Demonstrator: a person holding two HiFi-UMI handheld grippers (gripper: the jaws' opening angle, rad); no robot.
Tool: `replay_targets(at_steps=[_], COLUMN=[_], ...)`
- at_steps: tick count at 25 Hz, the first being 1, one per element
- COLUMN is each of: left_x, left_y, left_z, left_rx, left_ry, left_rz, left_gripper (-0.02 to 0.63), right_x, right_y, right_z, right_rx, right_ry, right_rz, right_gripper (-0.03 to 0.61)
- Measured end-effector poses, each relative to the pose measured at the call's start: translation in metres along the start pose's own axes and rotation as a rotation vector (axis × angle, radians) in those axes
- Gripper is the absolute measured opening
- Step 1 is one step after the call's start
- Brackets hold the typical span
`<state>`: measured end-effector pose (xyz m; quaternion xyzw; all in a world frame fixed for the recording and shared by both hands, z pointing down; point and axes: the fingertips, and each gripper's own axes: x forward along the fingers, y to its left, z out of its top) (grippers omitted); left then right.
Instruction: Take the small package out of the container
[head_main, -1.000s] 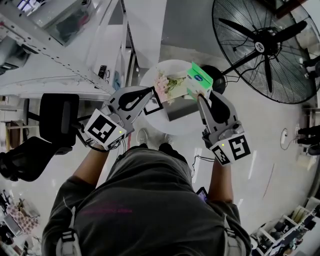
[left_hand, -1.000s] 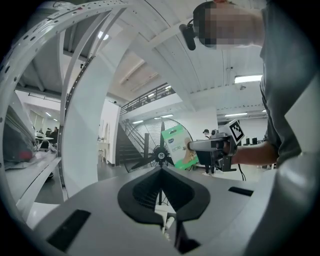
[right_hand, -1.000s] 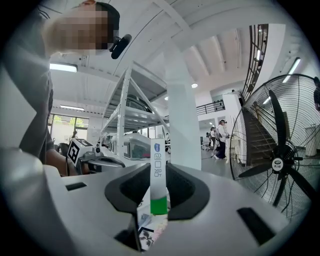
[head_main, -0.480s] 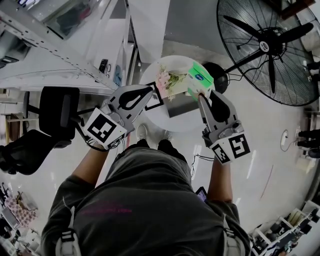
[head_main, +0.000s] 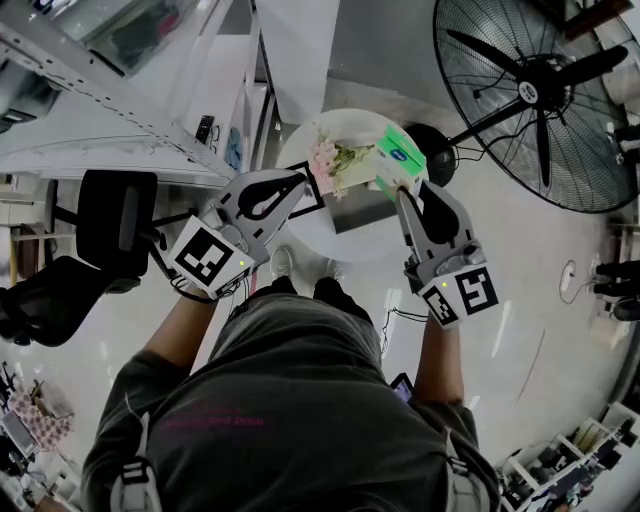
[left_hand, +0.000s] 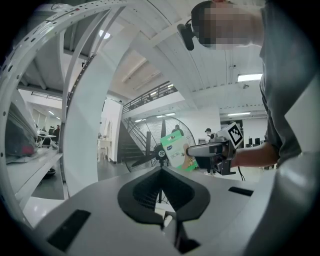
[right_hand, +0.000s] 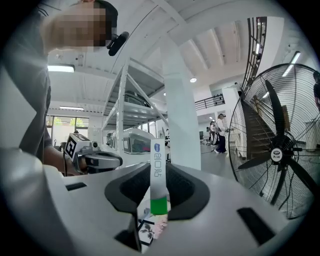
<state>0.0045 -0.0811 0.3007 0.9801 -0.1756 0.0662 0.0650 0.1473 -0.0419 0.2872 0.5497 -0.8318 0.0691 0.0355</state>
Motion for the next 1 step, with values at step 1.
replay_targets(at_steps=[1], left_x=[0.0006], left_y=[-0.0002], left_z=[-0.0001], left_rx=[0.000], left_ry=[0.000], left_rz=[0.000], left_gripper=[0.014], right_x=[-0.0001], right_y=[-0.0006], right_z=[-0.0006], right_rx=[0.000], right_ry=[0.001], right_rz=[0.000], right_gripper=[0.103])
